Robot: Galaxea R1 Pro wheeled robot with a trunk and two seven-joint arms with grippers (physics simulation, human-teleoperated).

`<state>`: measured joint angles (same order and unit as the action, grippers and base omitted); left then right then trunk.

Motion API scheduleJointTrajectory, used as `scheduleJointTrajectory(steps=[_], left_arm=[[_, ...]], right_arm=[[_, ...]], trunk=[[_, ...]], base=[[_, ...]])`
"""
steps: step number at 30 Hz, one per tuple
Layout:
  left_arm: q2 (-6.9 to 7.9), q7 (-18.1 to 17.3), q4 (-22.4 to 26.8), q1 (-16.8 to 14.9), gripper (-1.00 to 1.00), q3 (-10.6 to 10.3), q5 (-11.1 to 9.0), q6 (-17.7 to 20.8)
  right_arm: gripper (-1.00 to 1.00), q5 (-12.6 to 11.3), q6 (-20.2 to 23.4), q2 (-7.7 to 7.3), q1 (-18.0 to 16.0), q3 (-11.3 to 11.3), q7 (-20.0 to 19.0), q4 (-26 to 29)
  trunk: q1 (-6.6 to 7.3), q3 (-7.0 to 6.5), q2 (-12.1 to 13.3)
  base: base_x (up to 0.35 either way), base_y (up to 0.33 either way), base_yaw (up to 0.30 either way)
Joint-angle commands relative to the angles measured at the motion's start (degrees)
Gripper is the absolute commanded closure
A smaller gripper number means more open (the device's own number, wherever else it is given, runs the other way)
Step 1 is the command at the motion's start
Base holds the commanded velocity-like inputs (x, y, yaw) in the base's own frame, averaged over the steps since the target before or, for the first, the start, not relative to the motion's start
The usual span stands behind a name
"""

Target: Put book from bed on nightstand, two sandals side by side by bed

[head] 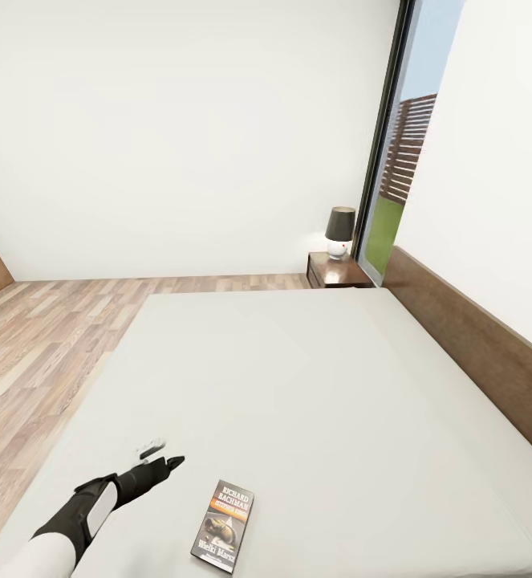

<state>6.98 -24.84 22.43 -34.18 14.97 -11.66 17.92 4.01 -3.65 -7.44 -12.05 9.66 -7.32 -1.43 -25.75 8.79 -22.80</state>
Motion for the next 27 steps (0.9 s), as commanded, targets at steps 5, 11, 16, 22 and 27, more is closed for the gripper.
scheduleJointTrajectory(steps=[5,11,16,22,27], left_arm=[[0.00,-0.50,-0.74,-0.22,-1.00,0.42,-0.34,-0.37],[0.03,-1.37,-2.13,-0.29,-1.00,0.47,-0.33,-0.88],[0.04,-2.61,-3.00,-0.33,-1.00,0.45,-0.31,-1.04],[0.03,-4.37,-3.77,-0.32,-1.00,0.43,-0.30,-1.22],[0.03,-5.24,-4.17,-0.29,-1.00,0.42,-0.34,-1.26]], right_arm=[[-1.00,0.43,-0.31,0.01,-0.07,0.30,-0.16,-0.15],[-1.00,0.40,-0.31,0.04,-0.07,0.23,-0.15,-0.15],[-1.00,0.41,-0.31,0.05,-0.07,0.21,-0.15,-0.15],[-1.00,0.40,-0.31,0.12,-0.07,0.16,-0.14,-0.15],[-1.00,0.41,-0.31,0.13,-0.07,0.15,-0.14,-0.16]], trunk=[[-0.03,0.12,-0.12],[-0.03,0.12,-0.12],[-0.03,0.12,-0.12],[-0.03,0.12,-0.12],[-0.03,0.12,-0.12]], base=[[0.000,0.000,0.000],[0.000,0.000,0.000],[0.000,0.000,0.000],[0.000,0.000,0.000],[0.000,0.000,0.000]])
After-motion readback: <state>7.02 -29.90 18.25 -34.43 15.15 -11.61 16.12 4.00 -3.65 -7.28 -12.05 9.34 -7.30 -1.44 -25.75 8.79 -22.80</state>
